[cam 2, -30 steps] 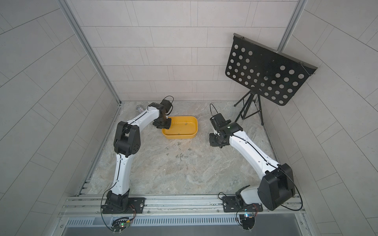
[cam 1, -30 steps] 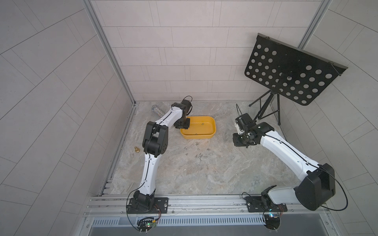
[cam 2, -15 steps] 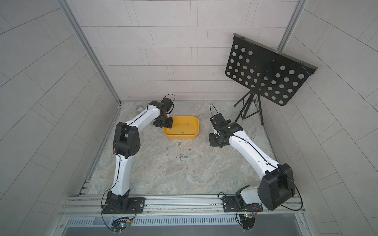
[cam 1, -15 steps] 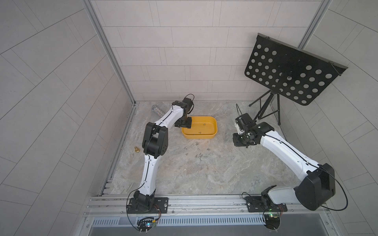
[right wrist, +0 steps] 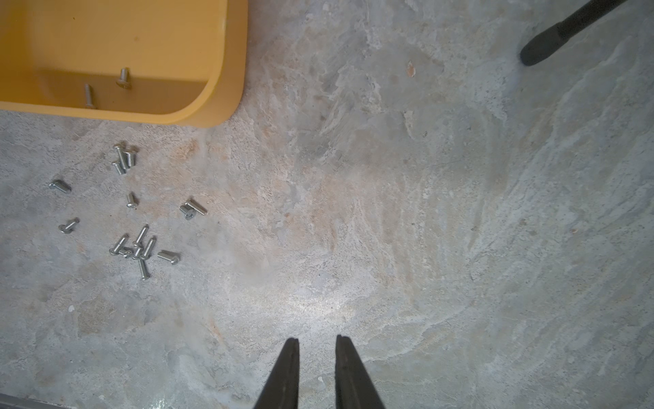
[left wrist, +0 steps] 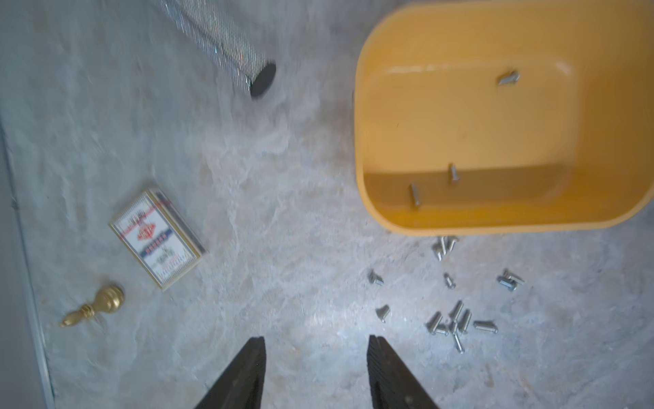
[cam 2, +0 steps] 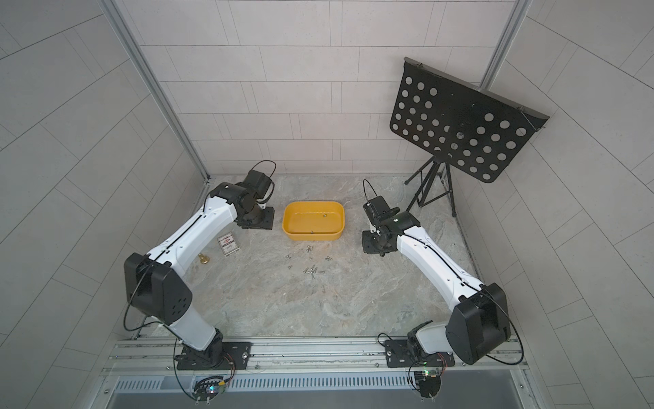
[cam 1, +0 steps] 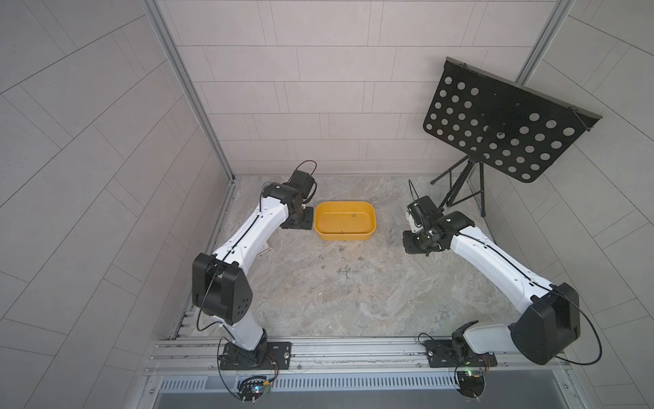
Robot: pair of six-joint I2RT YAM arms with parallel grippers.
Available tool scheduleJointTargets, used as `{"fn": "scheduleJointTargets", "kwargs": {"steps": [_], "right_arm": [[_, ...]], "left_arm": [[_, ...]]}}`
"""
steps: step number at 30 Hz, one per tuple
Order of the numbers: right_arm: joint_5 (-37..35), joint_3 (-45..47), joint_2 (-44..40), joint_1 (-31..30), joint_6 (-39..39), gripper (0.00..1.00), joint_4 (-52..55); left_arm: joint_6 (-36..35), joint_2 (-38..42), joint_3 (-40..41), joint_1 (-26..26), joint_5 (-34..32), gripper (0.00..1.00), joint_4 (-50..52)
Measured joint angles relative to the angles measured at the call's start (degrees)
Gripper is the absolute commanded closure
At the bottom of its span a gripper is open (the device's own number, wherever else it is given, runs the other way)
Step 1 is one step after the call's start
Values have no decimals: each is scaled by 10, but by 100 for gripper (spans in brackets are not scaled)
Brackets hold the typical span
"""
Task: Put the screws on the desktop into the storage box
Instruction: Pick up the screw from the center of the board.
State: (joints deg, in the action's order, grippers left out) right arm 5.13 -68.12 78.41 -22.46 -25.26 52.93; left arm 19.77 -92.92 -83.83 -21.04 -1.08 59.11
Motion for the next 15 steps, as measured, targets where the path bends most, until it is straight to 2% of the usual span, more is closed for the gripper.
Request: {"fn": "scheduleJointTargets", "kwargs": {"steps": [5, 10, 15], "right_arm": [[1, 0, 0, 0, 0, 76, 0], [2, 0, -2, -2, 0, 76, 0], [2, 2, -8, -2, 0, 76, 0]], "left_arm": [[54, 61, 141, -3, 21, 45, -40], [87, 80, 188, -25, 46, 42, -86], [94, 63, 199, -56, 74, 43, -124]]}}
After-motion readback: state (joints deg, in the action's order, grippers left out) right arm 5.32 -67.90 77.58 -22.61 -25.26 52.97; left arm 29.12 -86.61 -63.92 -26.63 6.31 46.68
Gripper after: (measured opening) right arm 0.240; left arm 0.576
